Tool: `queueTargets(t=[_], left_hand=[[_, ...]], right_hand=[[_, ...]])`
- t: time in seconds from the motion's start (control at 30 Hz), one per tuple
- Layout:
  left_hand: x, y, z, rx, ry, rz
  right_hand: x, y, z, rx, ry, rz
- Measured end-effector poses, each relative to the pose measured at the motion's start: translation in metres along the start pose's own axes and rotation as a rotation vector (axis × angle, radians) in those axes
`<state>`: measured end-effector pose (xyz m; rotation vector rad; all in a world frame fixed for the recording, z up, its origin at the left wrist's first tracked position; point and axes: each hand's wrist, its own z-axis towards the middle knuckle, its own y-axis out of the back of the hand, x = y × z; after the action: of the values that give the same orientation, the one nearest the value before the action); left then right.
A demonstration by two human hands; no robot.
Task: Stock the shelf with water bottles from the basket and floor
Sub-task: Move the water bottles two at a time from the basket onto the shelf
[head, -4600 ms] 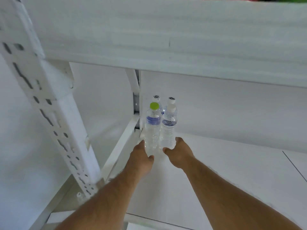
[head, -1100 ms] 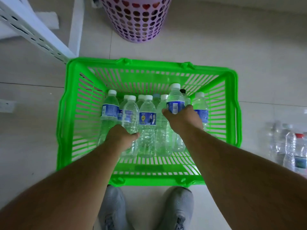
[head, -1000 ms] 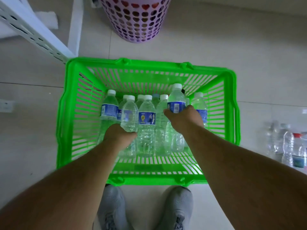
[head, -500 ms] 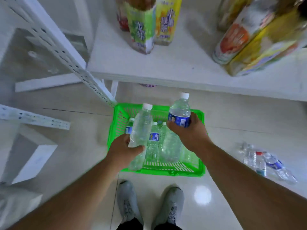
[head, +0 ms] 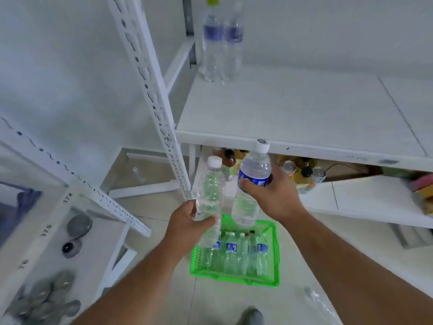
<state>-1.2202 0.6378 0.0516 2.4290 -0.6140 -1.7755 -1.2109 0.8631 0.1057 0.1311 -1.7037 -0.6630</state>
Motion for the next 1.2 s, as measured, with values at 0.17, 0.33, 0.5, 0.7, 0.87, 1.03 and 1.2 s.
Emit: queueTargets(t=[0.17,0.33,0.5,0.7,0.87,1.03,1.2], left_hand=[[-0.061,0.049,-0.037,-0.021,-0.088,-0.043],[-0.113,0.083,-0.053,-0.041,-0.208,-0.06],[-0.153,0.094,-0.044,-0.059,-0.265,-0.07],[-0.183,0.087,0.002,-0.089,-0.233,-0.038],[-0.204,0.068,0.055,-0.131,-0.233,-0.014],[-0.221,0.05,0.109,-0.156,-0.227,-0.013],[-0.228,0.041,0.166,-0.188,-0.208,-0.04]], right_hand=[[0.09,0.027,-0.032,-0.052,0.08,0.021],[0.16,0.045,-0.052,-0.147,0.144,0.035],[0.197,0.06,-0.045,-0.206,0.163,0.046],[0.206,0.074,0.002,-0.194,0.168,0.034],[0.197,0.081,0.065,-0.145,0.177,0.015],[0.18,0.081,0.133,-0.109,0.151,0.047],[0.172,0.071,0.196,-0.083,0.127,0.1]])
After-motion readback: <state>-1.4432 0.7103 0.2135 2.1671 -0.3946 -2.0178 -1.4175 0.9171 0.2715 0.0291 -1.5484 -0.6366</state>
